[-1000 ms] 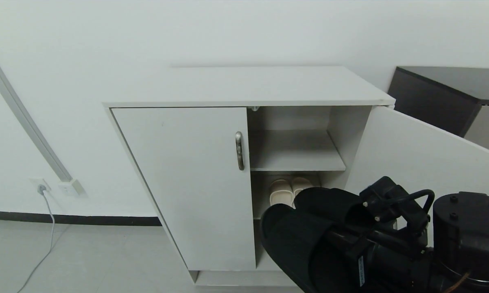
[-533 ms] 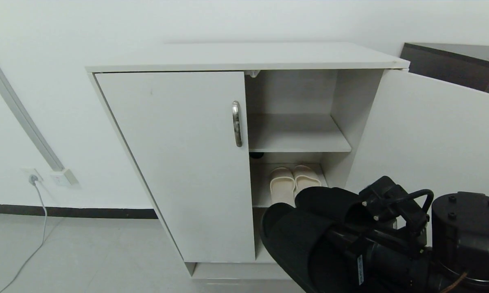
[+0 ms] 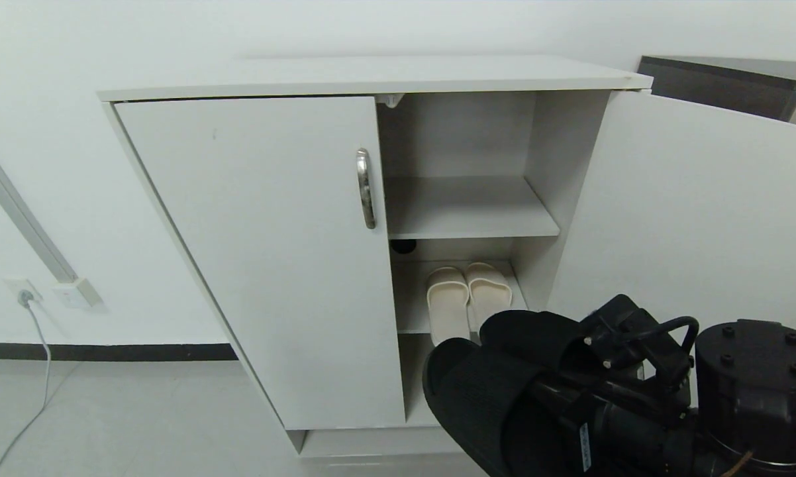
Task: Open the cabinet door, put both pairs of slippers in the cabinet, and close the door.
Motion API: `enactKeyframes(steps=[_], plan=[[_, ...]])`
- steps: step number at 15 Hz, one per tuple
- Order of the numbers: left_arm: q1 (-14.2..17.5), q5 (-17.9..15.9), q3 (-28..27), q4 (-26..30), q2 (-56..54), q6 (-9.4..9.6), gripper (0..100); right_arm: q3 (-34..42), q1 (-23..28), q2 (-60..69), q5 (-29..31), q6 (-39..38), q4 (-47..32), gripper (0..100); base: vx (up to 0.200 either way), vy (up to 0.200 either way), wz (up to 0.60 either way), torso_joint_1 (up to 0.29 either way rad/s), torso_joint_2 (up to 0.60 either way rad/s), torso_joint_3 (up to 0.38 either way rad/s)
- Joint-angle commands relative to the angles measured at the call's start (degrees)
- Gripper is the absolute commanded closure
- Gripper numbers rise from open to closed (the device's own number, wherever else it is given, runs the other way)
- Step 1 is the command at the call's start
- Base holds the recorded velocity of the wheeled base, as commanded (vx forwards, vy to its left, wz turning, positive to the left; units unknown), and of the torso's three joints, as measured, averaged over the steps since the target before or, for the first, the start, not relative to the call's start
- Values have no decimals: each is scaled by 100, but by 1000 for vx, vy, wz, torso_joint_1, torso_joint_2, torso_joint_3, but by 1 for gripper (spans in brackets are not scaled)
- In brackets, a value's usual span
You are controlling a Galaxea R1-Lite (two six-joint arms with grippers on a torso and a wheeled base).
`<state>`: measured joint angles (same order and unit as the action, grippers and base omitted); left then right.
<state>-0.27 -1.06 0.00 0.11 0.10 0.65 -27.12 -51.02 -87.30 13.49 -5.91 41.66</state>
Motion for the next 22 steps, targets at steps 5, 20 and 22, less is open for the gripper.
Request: enactKeyframes(steps=[5, 20, 22], plan=[[9, 1, 0, -2, -1, -3, 100, -91, -163, -112, 48, -6, 141, 100, 0, 0, 0, 0, 0, 0], [9, 1, 0, -2, -1, 23, 100, -4187, -699, -1650, 3942, -1017, -2786, 100, 0, 0, 0, 0, 0, 0], [0, 1, 0, -2, -1, 23, 100, -4196, -646, -1659, 3933, -1017, -2768, 100, 0, 0, 0, 0, 0, 0]])
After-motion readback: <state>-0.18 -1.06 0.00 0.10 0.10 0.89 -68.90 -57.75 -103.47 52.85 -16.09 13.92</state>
